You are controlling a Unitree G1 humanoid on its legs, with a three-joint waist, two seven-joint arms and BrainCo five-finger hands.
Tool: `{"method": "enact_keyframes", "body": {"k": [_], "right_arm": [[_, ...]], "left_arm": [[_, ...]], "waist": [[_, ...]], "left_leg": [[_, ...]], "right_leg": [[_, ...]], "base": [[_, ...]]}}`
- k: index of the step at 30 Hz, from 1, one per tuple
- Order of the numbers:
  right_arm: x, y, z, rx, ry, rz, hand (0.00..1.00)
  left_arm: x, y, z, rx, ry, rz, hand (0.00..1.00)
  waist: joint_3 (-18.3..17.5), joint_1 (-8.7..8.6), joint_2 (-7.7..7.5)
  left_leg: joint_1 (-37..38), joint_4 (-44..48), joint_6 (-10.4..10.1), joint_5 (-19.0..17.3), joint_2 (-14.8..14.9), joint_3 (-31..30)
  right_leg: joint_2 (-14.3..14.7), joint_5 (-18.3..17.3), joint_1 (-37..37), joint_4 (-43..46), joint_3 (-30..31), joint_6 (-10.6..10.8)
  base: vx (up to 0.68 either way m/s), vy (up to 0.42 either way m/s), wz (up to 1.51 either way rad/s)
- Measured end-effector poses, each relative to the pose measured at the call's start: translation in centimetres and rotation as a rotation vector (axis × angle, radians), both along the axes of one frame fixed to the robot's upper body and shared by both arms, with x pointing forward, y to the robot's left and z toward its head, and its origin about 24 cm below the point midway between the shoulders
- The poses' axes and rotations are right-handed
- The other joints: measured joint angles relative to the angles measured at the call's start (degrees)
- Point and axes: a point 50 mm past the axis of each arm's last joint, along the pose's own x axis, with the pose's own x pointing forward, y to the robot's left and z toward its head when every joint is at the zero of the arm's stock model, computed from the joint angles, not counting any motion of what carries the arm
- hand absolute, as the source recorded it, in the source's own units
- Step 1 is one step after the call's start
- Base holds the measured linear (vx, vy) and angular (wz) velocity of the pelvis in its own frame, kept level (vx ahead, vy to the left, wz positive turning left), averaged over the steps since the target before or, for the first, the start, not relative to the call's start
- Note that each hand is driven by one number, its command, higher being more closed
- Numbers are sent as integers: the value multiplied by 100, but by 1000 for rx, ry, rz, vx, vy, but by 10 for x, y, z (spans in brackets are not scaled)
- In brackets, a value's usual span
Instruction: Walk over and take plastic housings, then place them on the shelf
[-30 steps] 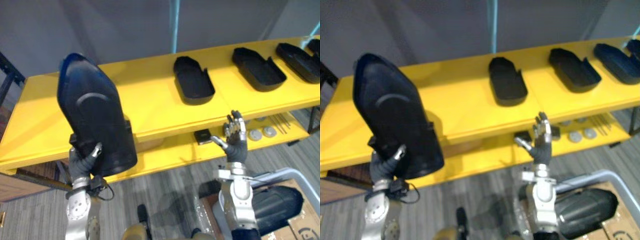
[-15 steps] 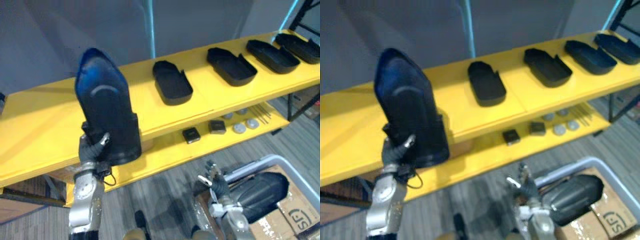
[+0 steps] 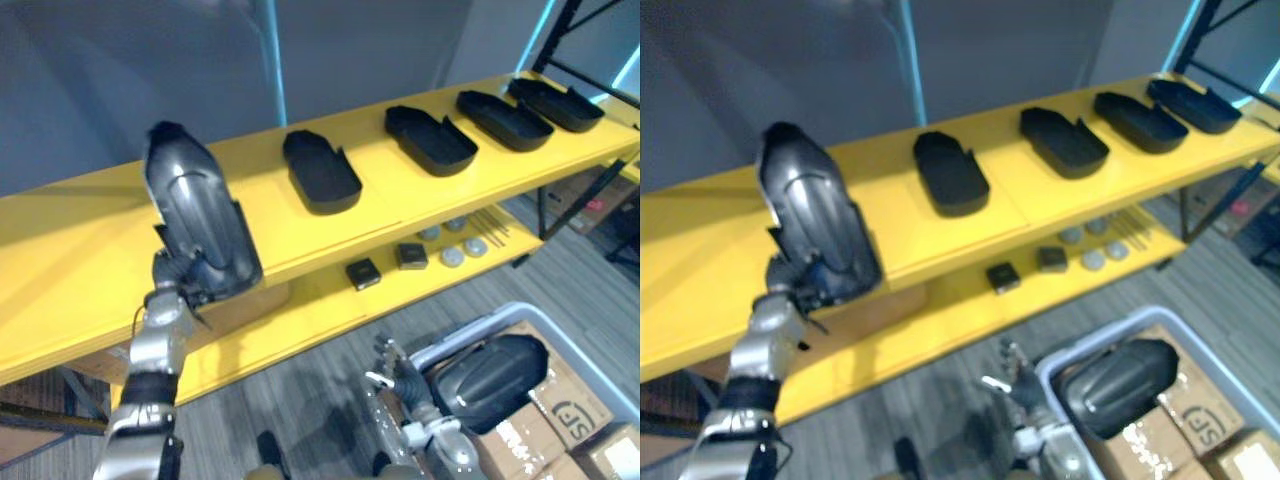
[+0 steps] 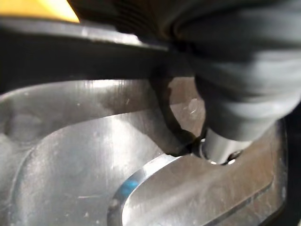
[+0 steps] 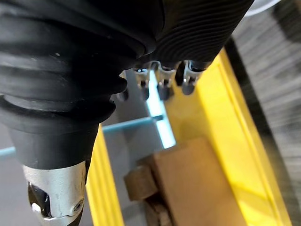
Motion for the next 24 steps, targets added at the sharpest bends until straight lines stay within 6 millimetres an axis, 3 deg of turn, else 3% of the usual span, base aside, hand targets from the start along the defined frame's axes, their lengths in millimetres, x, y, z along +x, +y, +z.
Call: {"method": "enact_keyframes", "body": {"k": [7, 17, 24], "right_arm": [[-5, 5, -2, -17, 15, 34, 0], [-9, 6, -5, -33, 34, 14, 0], [-2, 9, -2, -22, 18, 8, 0]], "left_arm": [[7, 21, 22, -32, -22, 80, 100], [-4, 48, -2, -12, 234, 123, 100], [-3, 76, 34, 93, 252, 193, 100]], "waist": [[3, -131, 4], [135, -150, -20], [526, -149, -80]], "left_leg": [[-9, 0, -18, 14, 80, 95], [-115, 1, -29, 45, 135, 136], [-212, 4, 7, 91, 137, 187]], "right_leg": [[64, -53, -157, 148, 148, -81], [118, -84, -359, 281, 218, -122], [116, -115, -585, 470, 304, -124]], "base": [[-21, -11, -10], [-8, -1, -2], [-6, 0, -4]]}}
